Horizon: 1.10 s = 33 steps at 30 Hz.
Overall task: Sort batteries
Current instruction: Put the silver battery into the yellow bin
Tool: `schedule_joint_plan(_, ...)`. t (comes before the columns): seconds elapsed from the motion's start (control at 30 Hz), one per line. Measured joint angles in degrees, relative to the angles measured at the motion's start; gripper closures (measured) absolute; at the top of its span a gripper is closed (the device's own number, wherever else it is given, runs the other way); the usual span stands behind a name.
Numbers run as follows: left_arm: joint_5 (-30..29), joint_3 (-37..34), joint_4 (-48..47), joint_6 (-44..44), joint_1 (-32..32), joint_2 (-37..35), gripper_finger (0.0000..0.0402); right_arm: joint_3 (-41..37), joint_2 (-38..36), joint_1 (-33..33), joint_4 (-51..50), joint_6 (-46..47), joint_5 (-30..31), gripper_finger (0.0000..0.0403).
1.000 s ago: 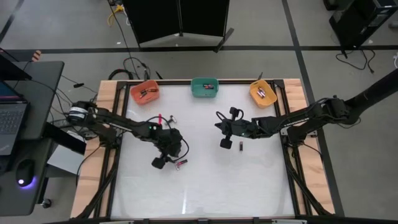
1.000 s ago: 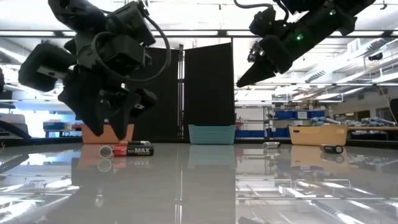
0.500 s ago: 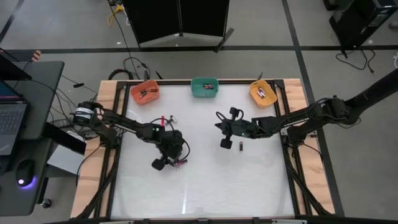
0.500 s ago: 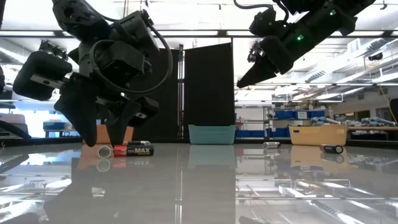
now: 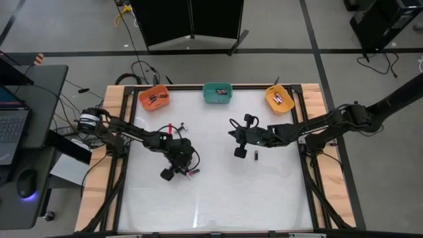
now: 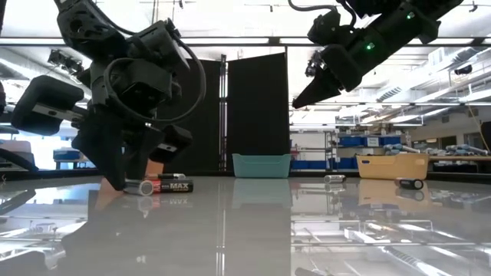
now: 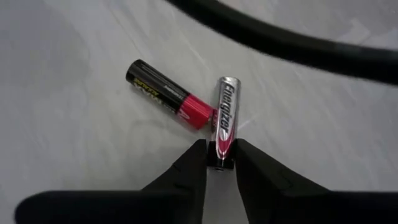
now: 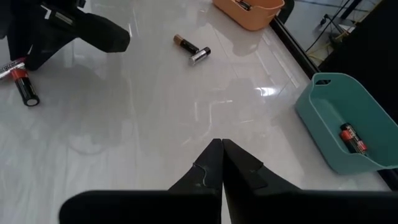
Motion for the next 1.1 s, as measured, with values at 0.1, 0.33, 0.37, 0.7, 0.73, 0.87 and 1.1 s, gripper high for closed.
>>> schedule_joint_plan(0.1,0.3,0.1,-0.8,-0.3,-0.3,0.0,0.033,0.0,0.0,0.0,0.0,0.0,0.0,0.0389)
schedule_joint_plan(0.33,4.0,0.4,-5.0,-2.4,-1.6,-0.3,0.0355,0.0,0.0,0.0,-0.2,0.0,0.0,0.0389)
schedule_joint_plan(0.37,4.0,0.6,-5.9,-3.3,-1.9,-0.5,0.0355,0.0,0.0,0.0,-0.2,0.0,0.0,0.0389)
schedule_joint_plan(0.7,1.2,0.7,-10.4,-8.1,0.6,-8.3,0.0355,0.0,0.0,0.0,-4.4,0.1,0.0,0.0389)
schedule_joint_plan(0.73,1.1,0.2,-9.5,-8.5,1.1,-9.3,0.0355,0.0,0.0,0.0,-4.8,0.3,0.0,0.0389)
schedule_joint_plan(0.87,1.4,-2.3,-0.9,-10.0,4.2,-13.6,0.0355,0.0,0.0,0.0,-5.4,1.2,0.0,0.0389)
schedule_joint_plan(1.1,4.5,-12.3,36.7,-21.0,11.2,-15.6,0.0355,-1.4,0.0,0.0,-0.1,1.7,-0.8,0.039)
